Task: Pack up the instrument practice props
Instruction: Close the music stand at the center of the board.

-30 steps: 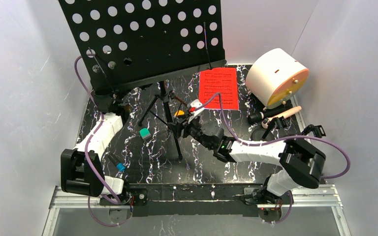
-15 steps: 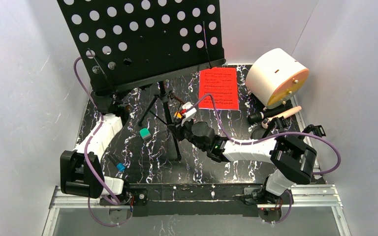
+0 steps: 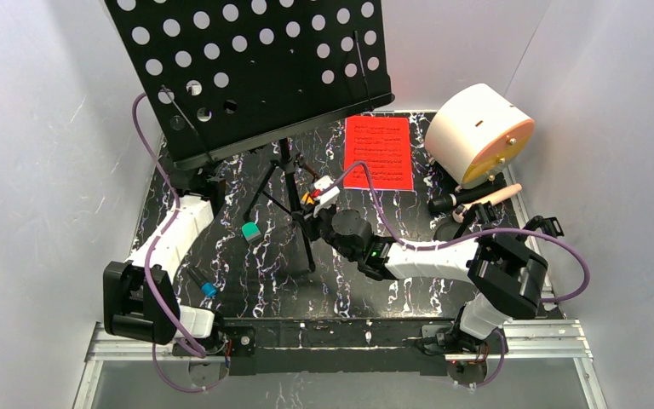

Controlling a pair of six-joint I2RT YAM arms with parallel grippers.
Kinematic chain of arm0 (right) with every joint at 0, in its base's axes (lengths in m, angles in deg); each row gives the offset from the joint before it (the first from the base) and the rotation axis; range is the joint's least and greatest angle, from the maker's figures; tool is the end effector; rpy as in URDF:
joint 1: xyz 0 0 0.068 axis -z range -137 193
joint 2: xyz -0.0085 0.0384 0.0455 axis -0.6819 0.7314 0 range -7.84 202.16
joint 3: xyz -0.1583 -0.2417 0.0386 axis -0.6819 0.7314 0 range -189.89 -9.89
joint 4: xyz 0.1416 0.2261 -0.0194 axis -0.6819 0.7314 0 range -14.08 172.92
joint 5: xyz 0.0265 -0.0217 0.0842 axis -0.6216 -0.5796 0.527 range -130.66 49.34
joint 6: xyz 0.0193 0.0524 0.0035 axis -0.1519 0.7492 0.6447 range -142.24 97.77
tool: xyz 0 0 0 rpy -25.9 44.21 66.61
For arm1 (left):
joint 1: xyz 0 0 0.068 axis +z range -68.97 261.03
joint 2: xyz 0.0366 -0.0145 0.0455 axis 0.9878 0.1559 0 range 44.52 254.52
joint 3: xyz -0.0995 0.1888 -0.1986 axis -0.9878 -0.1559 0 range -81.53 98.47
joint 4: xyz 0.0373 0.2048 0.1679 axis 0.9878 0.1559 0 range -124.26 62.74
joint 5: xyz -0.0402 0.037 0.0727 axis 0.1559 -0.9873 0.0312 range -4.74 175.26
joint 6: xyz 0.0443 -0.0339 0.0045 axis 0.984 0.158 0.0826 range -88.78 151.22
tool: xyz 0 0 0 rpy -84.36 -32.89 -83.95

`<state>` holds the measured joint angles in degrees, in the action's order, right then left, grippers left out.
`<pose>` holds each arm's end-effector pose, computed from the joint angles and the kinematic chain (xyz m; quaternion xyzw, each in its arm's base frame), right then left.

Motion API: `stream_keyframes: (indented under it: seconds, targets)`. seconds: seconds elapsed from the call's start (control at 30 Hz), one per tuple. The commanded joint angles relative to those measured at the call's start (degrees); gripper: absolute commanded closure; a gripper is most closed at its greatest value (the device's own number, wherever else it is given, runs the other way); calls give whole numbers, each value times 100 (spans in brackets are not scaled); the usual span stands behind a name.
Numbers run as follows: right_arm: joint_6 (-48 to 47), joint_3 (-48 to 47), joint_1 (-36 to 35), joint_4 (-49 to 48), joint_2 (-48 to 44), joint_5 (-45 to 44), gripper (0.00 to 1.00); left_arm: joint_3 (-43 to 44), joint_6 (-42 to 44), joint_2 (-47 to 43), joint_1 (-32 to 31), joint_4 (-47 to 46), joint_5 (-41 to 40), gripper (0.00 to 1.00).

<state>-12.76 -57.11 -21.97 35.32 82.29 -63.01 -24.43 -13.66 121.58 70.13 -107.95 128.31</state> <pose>0.1636 0.3156 0.2651 -0.2105 0.6887 0.2998 0.6258 0.2639 -0.0778 0.4426 0.2488 0.3788 -0.5145 0.7279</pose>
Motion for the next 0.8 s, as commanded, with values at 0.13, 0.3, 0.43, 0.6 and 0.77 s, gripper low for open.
stream_keyframes:
  seconds: [0.13, 0.3, 0.43, 0.6, 0.77]
  targets:
    - [-867, -472, 112, -1626, -74, -261, 99, 135, -53, -155, -320, 294, 47, 100]
    - [-913, -550, 266, -1889, -70, -53, 99, 37, -15, -165, -401, 294, -130, 100]
    - [-939, -638, 303, -2028, -27, 102, 99, -85, 42, -207, -429, 302, -283, 100]
    - [-1162, -870, 310, -2075, 31, 388, 99, -150, 15, -257, -463, 311, -299, 100]
    - [-1218, -1051, 312, -2137, 84, 526, 99, -272, -79, -355, -475, 320, -383, 100]
